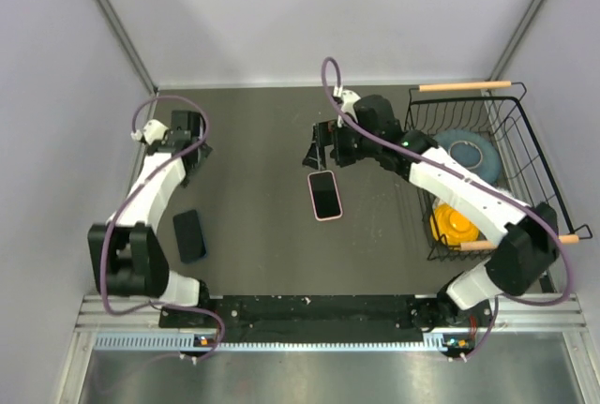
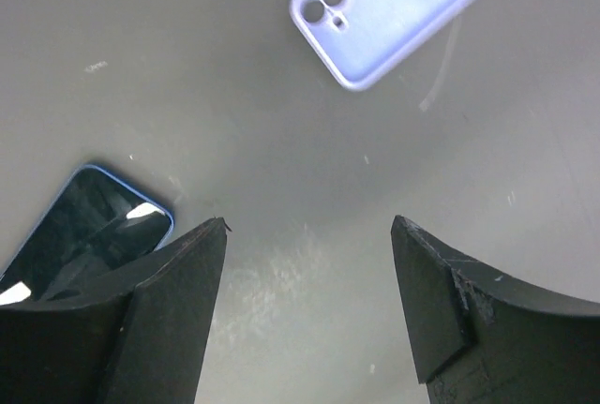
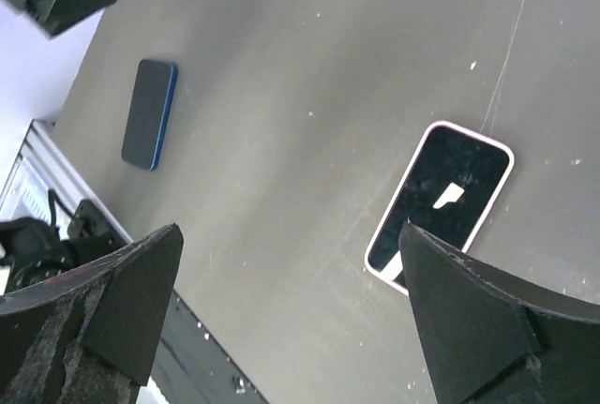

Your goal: Put the phone into the phone case

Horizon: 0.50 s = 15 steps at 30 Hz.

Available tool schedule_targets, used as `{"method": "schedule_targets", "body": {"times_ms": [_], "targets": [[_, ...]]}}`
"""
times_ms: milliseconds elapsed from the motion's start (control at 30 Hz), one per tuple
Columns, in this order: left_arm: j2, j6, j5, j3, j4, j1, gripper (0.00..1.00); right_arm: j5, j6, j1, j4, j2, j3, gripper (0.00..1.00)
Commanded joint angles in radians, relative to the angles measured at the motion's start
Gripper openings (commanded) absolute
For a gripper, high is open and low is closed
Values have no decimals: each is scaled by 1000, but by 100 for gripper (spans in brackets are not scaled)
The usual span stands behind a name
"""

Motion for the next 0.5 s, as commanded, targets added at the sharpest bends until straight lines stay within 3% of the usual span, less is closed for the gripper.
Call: {"method": "schedule_targets", "body": {"times_ms": [0, 200, 467], "targets": [[167, -166, -134, 164, -131, 50, 74, -3, -28, 5, -9, -138, -105, 99], [340, -228, -96, 238, -70, 108, 71, 5, -31, 6, -11, -285, -185, 99], [521, -277, -50, 347, -62, 162, 63, 3, -11, 5, -9, -364, -237, 99]]}}
